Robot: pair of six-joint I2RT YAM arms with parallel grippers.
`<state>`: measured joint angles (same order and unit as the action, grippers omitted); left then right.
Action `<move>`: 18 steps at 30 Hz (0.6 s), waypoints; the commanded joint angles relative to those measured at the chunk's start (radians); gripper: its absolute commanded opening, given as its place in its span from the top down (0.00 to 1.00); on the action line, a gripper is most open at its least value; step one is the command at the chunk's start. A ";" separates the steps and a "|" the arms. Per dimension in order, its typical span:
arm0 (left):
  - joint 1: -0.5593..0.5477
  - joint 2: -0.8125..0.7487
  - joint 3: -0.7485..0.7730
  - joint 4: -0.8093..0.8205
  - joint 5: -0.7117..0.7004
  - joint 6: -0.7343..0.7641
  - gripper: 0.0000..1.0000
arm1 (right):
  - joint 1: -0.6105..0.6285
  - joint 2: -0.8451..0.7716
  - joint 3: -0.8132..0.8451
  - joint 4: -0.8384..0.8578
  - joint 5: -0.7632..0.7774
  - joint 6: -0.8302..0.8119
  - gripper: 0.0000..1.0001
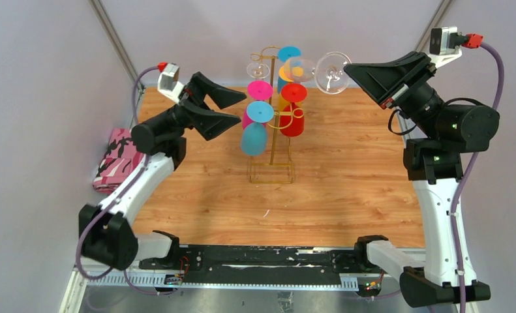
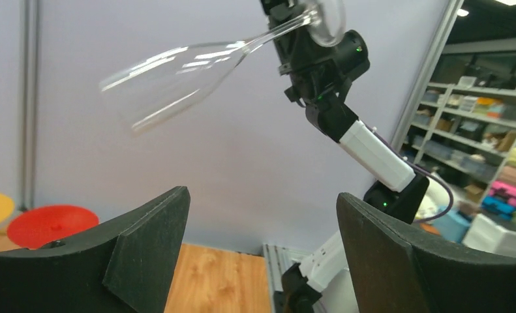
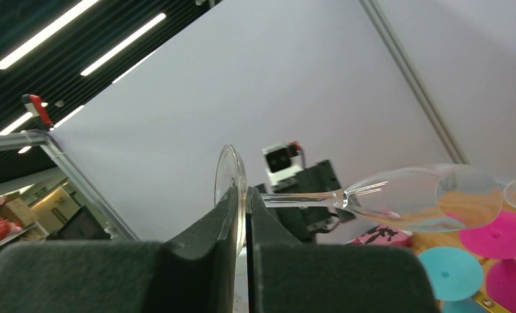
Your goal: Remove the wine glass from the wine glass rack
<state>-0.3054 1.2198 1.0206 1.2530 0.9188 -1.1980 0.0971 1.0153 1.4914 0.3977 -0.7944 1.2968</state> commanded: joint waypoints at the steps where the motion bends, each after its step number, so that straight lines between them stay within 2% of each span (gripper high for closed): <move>1: -0.006 0.092 0.005 0.318 0.031 -0.181 0.11 | -0.007 -0.008 -0.005 0.327 -0.065 0.193 1.00; 8: -0.006 0.170 0.057 0.319 0.008 -0.184 0.11 | 0.053 0.015 -0.040 0.398 -0.070 0.277 1.00; 18: -0.006 0.154 0.061 0.318 -0.015 -0.195 0.10 | 0.347 0.014 -0.075 0.223 -0.013 0.054 1.00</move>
<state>-0.3054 1.3849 1.0512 1.5070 0.9085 -1.3746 0.3557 1.0435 1.4139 0.6521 -0.8402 1.4597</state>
